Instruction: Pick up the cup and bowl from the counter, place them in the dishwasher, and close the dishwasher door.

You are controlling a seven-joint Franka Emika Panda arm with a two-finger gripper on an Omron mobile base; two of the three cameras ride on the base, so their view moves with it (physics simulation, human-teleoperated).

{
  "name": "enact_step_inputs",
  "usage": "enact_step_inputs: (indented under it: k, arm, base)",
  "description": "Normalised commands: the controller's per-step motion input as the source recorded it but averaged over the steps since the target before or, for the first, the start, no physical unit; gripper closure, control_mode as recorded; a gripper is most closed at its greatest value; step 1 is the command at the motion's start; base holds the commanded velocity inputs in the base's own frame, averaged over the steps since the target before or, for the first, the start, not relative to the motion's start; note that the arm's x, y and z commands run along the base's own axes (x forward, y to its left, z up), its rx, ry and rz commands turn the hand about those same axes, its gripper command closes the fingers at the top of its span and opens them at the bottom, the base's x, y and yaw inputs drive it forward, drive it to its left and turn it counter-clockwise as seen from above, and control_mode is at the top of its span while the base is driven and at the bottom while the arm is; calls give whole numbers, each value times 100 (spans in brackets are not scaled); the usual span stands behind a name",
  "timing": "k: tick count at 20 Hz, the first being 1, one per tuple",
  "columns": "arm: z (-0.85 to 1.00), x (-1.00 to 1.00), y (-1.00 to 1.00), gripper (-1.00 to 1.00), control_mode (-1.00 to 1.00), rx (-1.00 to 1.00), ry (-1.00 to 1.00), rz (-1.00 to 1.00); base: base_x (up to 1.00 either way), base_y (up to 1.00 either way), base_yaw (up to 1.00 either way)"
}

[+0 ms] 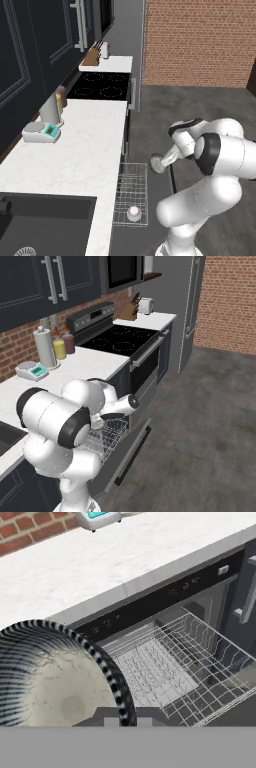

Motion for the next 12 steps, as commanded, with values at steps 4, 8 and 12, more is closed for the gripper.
enact_step_inputs:
  k: [4,8,12]
  arm:
    - [-3,8,2,100,-100,-1,0,21]
    - [-9,4,15,100,-100,-6,0,8]
    - [-49,16,17,100,-100,-4,2,8]
  base:
    - [0,0,0]
    - [0,0,0]
    - [0,0,0]
